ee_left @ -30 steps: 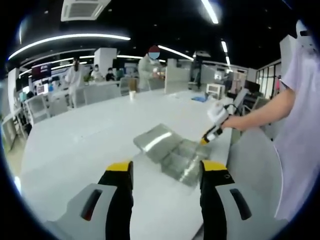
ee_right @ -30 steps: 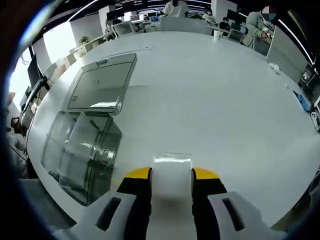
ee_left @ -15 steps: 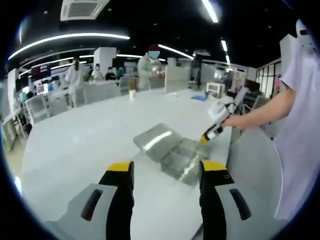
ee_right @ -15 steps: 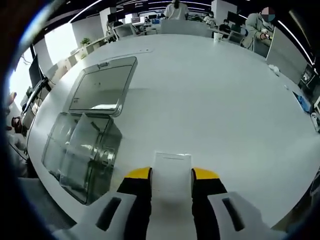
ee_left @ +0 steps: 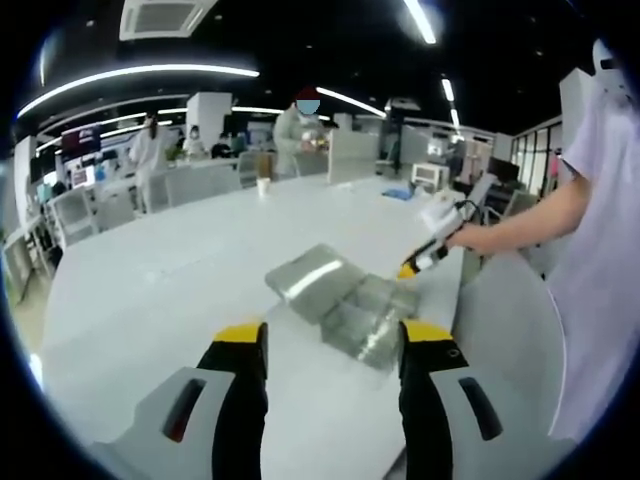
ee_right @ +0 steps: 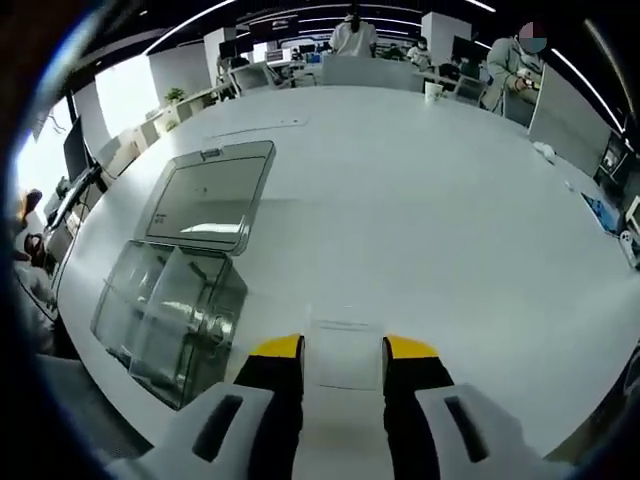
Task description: Insert the divider into the dual guide fixture by aligning both edges with the guide slots and pushing it downward to the bottom, including one-sided entry, uneven engagement, binding, and posture correction.
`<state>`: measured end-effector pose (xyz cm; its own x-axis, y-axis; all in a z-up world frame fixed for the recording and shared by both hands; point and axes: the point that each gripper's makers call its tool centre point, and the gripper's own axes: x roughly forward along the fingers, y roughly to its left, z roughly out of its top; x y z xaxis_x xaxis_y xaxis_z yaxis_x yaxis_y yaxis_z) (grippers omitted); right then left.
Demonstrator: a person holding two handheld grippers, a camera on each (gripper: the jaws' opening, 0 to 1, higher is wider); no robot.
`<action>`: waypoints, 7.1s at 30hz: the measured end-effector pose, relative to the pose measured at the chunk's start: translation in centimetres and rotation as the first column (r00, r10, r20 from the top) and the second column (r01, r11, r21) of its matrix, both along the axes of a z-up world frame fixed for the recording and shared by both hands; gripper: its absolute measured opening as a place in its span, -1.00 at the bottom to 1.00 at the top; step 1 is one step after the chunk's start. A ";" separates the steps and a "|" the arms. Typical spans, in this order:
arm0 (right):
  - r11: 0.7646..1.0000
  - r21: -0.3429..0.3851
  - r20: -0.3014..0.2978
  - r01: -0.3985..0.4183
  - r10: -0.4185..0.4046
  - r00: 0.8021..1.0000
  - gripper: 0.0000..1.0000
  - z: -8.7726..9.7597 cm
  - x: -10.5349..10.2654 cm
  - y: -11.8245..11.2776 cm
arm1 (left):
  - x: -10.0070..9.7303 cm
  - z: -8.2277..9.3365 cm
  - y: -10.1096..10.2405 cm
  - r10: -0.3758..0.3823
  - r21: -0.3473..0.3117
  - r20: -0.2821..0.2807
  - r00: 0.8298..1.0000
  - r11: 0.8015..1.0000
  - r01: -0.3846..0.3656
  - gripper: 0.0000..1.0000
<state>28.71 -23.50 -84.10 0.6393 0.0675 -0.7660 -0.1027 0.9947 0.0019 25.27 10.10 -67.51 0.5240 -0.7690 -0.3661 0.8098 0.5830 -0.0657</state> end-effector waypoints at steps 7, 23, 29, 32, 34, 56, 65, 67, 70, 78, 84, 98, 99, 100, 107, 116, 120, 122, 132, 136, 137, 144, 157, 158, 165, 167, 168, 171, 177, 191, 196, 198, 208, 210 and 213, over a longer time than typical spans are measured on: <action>1.000 0.007 0.090 -0.015 0.015 0.996 -0.47 2.2 0.6 0.1 | 0.2 0.0 0.1 0.009 -0.002 -0.012 1.000 1.000 -0.009 0.01; 0.988 -0.020 0.296 -0.151 0.150 0.943 -0.47 7.6 1.1 3.8 | 0.9 0.2 -0.7 -0.003 -0.031 -0.059 0.998 1.000 0.001 -0.17; 0.974 -0.038 0.361 -0.225 0.224 0.905 -0.47 9.3 0.9 6.5 | 1.6 0.7 -2.0 0.000 -0.062 -0.083 0.997 0.998 -0.005 -0.30; 0.970 -0.025 0.386 -0.243 0.233 0.893 -0.47 10.1 0.7 7.5 | 1.8 0.9 -3.0 -0.003 -0.091 -0.104 0.995 0.996 -0.006 -0.38; 0.965 -0.022 0.405 -0.261 0.247 0.881 -0.47 10.6 0.7 8.3 | 1.8 1.1 -4.1 -0.018 -0.111 -0.119 0.993 0.994 0.005 -0.40; 0.888 -0.062 0.538 -0.455 0.413 0.735 -0.47 15.9 -1.7 16.0 | 1.9 0.5 -11.5 -0.165 -0.259 -0.250 0.954 0.961 0.098 -0.52; 0.856 -0.096 0.550 -0.509 0.471 0.689 -0.47 16.2 -3.0 18.2 | 1.2 0.2 -13.3 -0.194 -0.334 -0.322 0.927 0.939 0.080 -0.64; 0.853 -0.093 0.553 -0.514 0.474 0.685 -0.47 16.2 -3.1 18.4 | 1.1 0.2 -13.4 -0.195 -0.336 -0.325 0.925 0.938 0.080 -0.69; 0.846 -0.104 0.553 -0.523 0.486 0.677 -0.47 16.3 -3.3 18.8 | 0.9 0.1 -13.8 -0.204 -0.340 -0.334 0.920 0.937 0.084 -0.74; 0.835 -0.127 0.552 -0.535 0.507 0.662 -0.47 16.1 -3.7 19.3 | 0.7 -0.1 -14.2 -0.212 -0.347 -0.362 0.908 0.934 0.080 -0.90; 0.825 -0.162 0.554 -0.541 0.529 0.642 -0.47 16.2 -3.9 19.5 | 0.7 -0.2 -14.1 -0.215 -0.351 -0.388 0.896 0.933 0.071 -0.98; 0.824 -0.200 0.558 -0.530 0.541 0.630 -0.47 16.5 -3.5 19.2 | 0.6 -0.1 -13.9 -0.218 -0.359 -0.386 0.896 0.931 0.071 -1.00; 0.822 -0.205 0.557 -0.531 0.544 0.628 -0.47 16.5 -3.5 19.3 | 0.6 -0.1 -13.9 -0.220 -0.361 -0.387 0.896 0.930 0.072 -1.00; 0.821 -0.210 0.556 -0.532 0.548 0.625 -0.46 16.5 -3.5 19.2 | 0.6 -0.1 -13.9 -0.218 -0.360 -0.387 0.896 0.930 0.071 -1.00; 0.790 -0.257 0.544 -0.556 0.594 0.593 -0.45 16.7 -3.3 19.4 | 0.7 0.1 -13.8 -0.216 -0.367 -0.394 0.893 0.928 0.063 -1.00; 0.706 -0.293 0.479 -0.645 0.692 0.540 -0.53 18.5 -3.4 17.2 | 1.4 0.1 -12.4 -0.186 -0.342 -0.379 0.906 0.938 0.050 -1.00; 0.639 -0.242 0.407 -0.730 0.750 0.522 -0.62 20.1 -3.3 15.4 | 1.2 -0.8 -11.8 -0.186 -0.256 -0.335 0.923 0.961 0.101 -1.00; 0.588 -0.250 0.339 -0.769 0.797 0.499 -0.64 21.0 -3.2 14.6 | 0.7 -0.7 -12.0 -0.207 -0.253 -0.334 0.919 0.959 0.124 -1.00; 0.241 -0.248 -0.040 -0.938 0.965 0.259 -0.69 20.6 -4.0 15.0 | -0.2 0.7 -14.2 -0.294 -0.195 -0.263 0.919 0.949 0.248 -1.00; 0.176 -0.211 -0.081 -0.962 0.977 0.197 -0.74 21.2 -4.1 16.0 | -0.5 0.9 -14.7 -0.315 -0.176 -0.251 0.915 0.945 0.277 -1.00; 0.161 -0.178 -0.087 -0.971 0.980 0.178 -0.72 21.2 -4.4 16.4 | -0.5 0.9 -14.8 -0.319 -0.174 -0.251 0.914 0.943 0.282 -1.00; 0.061 -0.148 -0.217 -0.987 0.972 0.093 -0.73 19.2 -4.3 16.6 | -1.1 0.2 -15.3 -0.337 -0.145 -0.250 0.908 0.940 0.309 -1.00; -0.088 -0.075 -0.365 -0.993 0.929 -0.055 -0.82 16.0 -5.7 17.8 | -1.9 -0.3 -16.1 -0.381 -0.082 -0.245 0.892 0.925 0.372 -1.00; -0.098 -0.072 -0.373 -0.993 0.926 -0.064 -0.83 15.9 -5.8 17.8 | -1.9 -0.3 -16.1 -0.383 -0.079 -0.245 0.891 0.923 0.376 -1.00; -0.121 -0.055 -0.401 -0.991 0.912 -0.089 -0.86 15.5 -6.0 18.0 | -2.1 -0.1 -16.3 -0.400 -0.052 -0.236 0.885 0.915 0.400 -1.00; -0.122 -0.047 -0.408 -0.991 0.908 -0.092 -0.89 15.3 -6.2 18.0 | -2.1 -0.1 -16.3 -0.405 -0.042 -0.232 0.885 0.913 0.407 -1.00; -0.126 -0.047 -0.411 -0.991 0.907 -0.096 -0.90 15.2 -6.2 18.0 | -2.2 -0.2 -16.3 -0.406 -0.037 -0.231 0.884 0.912 0.409 -1.00; -0.129 -0.036 -0.423 -0.991 0.901 -0.102 -0.92 14.9 -6.4 18.0 | -2.4 -0.3 -16.4 -0.415 -0.025 -0.231 0.880 0.907 0.421 -1.00; -0.130 -0.017 -0.435 -0.991 0.894 -0.110 -0.97 14.7 -6.7 18.0 | -2.7 -0.5 -16.5 -0.425 -0.003 -0.229 0.876 0.900 0.436 -1.00; -0.115 0.016 -0.452 -0.993 0.885 -0.109 -1.00 14.5 -7.0 18.1 | -2.9 -0.9 -16.4 -0.439 0.037 -0.231 0.868 0.888 0.459 -1.00; -0.072 0.030 -0.453 -0.997 0.888 -0.078 -1.00 14.5 -7.0 18.0 | -3.0 -0.9 -16.4 -0.446 0.042 -0.219 0.868 0.884 0.465 -0.99; -0.066 0.028 -0.451 -0.997 0.890 -0.071 -1.00 14.6 -6.9 18.0 | -2.9 -0.8 -16.4 -0.443 0.043 -0.211 0.871 0.886 0.461 -0.98; -0.043 0.033 -0.442 -0.999 0.895 -0.054 -1.00 14.8 -6.6 18.4 | -2.8 -0.5 -15.7 -0.423 0.009 -0.188 0.886 0.902 0.433 -0.72; -0.038 0.035 -0.440 -0.999 0.897 -0.049 -1.00 14.9 -6.6 18.4 | -2.5 -0.4 -15.3 -0.405 0.004 -0.178 0.897 0.911 0.412 -0.66; -0.028 0.032 -0.433 -0.999 0.901 -0.039 -1.00 15.1 -6.2 18.5 | -2.1 -0.1 -14.6 -0.371 -0.023 -0.165 0.914 0.928 0.372 -0.57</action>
<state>22.47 -5.03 -69.02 -0.1054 0.2415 -0.9647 -0.9898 -0.1194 0.0782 23.14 -4.54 -67.57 0.1333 -0.8929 -0.4300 0.9465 0.2433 -0.2120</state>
